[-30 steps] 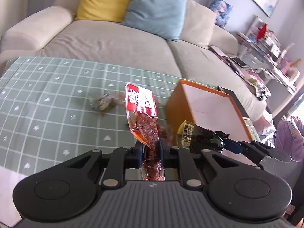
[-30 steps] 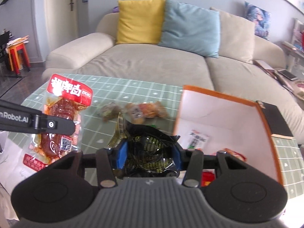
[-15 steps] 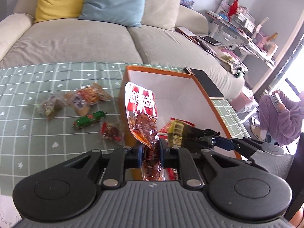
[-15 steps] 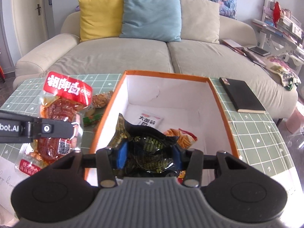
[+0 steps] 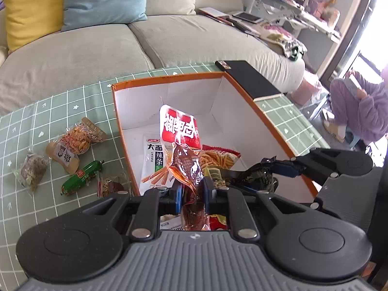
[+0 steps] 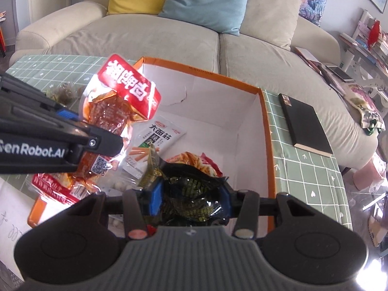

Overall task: Organize snacks
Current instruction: 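Lower the meat pack into the box with the left tool while the right tool lowers the seaweed bag in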

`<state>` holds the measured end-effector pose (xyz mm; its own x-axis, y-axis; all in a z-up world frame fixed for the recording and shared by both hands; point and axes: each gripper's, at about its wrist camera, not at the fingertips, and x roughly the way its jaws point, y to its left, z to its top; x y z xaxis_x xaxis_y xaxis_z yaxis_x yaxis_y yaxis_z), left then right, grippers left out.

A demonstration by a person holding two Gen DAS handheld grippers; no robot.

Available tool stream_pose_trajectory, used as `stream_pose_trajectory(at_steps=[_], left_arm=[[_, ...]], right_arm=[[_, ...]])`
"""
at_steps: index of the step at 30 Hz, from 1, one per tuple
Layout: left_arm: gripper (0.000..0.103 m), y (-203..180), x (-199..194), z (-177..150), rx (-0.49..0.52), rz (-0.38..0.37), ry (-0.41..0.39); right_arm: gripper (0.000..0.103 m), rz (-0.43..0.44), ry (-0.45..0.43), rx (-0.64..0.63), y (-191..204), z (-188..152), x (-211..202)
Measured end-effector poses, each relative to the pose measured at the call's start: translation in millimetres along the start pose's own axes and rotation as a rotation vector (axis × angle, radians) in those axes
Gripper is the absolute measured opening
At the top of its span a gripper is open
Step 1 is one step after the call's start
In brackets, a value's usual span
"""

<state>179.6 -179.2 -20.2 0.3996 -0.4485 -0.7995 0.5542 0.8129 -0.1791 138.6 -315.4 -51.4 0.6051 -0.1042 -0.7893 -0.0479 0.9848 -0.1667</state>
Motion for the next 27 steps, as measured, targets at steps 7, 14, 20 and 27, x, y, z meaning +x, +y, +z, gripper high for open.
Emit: stream_pose_trajectory(at_steps=[7,14,20,27], left_arm=[[0.018,2,20,4,0.037,-0.005,0.045],[0.018,1,44,9,0.062,0.011,0.109],[0.018,4,55,13,0.057,0.046,0.131],[0.018,0,57,14,0.082,0.094,0.123]], right_arm=[[0.045,0.007,0.027,-0.024,-5,-1,18],[0.045,0.035,0.067,-0.074,-2,3,38],[0.045,0.048,0.099,-0.122,2,10,53],[0.046,0.067,0.122,-0.112,3,13,64]])
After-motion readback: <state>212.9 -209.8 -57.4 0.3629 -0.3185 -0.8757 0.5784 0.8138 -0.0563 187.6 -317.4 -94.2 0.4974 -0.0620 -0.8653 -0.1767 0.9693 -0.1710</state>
